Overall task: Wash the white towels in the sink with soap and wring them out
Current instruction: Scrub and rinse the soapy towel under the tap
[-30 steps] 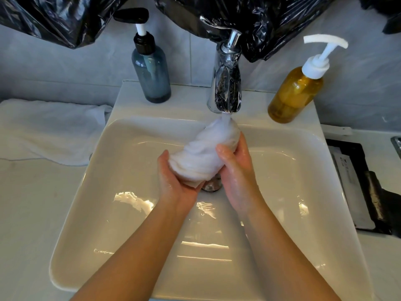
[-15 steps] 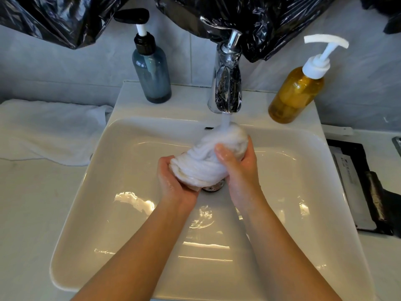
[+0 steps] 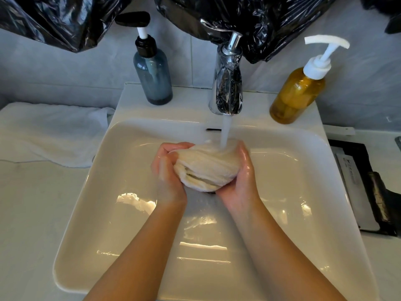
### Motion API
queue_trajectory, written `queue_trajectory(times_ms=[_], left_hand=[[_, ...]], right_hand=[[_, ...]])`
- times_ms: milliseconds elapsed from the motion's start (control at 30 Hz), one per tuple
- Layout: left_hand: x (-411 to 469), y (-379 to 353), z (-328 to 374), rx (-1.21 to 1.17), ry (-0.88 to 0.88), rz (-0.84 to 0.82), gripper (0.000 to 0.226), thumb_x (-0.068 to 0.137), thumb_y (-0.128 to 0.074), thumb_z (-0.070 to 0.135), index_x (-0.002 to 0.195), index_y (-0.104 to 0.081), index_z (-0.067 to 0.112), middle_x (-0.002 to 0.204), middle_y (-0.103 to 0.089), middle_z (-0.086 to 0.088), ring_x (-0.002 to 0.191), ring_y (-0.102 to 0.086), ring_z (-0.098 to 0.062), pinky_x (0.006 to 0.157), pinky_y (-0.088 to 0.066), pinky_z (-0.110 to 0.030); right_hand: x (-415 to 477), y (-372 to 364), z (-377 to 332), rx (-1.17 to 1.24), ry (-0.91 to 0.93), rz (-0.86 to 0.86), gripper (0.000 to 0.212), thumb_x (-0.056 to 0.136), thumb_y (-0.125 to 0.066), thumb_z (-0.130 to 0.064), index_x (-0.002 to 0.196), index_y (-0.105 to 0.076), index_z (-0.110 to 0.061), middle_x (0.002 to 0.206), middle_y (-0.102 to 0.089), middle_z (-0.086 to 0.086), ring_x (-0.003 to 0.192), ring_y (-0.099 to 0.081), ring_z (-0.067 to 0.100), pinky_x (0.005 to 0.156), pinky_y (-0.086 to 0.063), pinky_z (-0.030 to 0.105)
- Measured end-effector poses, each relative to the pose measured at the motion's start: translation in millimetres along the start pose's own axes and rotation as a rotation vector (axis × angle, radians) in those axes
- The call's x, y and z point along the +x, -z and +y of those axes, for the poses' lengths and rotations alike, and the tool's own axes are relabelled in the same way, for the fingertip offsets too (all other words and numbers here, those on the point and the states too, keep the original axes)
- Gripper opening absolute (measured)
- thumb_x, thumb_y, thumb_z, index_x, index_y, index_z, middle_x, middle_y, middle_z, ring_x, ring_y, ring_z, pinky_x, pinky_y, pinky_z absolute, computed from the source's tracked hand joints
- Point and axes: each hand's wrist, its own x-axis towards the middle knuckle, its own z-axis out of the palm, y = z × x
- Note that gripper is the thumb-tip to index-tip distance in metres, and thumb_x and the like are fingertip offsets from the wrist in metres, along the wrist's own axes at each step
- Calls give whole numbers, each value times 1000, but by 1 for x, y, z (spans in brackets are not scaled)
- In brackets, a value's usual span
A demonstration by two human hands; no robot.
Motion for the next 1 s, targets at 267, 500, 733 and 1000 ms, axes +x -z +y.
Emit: queue_trajectory(times_ms=[267, 500, 733, 1000], left_hand=[[5, -4, 5, -126, 332, 7, 28, 90, -46, 30, 86, -70, 17, 102, -70, -12, 102, -63, -29, 88, -50, -38], [12, 5, -3, -282, 758, -119, 62, 90, -51, 47, 137, -54, 6, 136, -57, -20, 123, -56, -36, 99, -46, -44], [7, 1, -11, -198, 686, -181, 47, 92, -44, 42, 106, -68, 4, 107, -65, -20, 96, -62, -32, 78, -46, -37], [-8, -20, -14, -70, 524, -367, 74, 75, -71, 38, 137, -48, 6, 116, -64, -20, 99, -65, -32, 76, -52, -36]], right_hand=[[-1, 2, -5, 3, 144, -74, 68, 93, -54, -53, 139, -51, -2, 132, -60, 26, 122, -60, 39, 99, -52, 49], [-2, 7, -6, -125, 320, -132, 85, 70, -84, -47, 133, -56, 3, 132, -60, 26, 124, -59, 37, 100, -51, 46], [-3, 2, -11, -112, 382, 46, 65, 78, -75, -36, 128, -59, 2, 121, -68, 20, 114, -66, 30, 97, -54, 42], [-5, 18, -34, 105, 313, 244, 39, 96, -55, -49, 118, -65, -18, 111, -73, 9, 99, -71, 22, 88, -57, 39]])
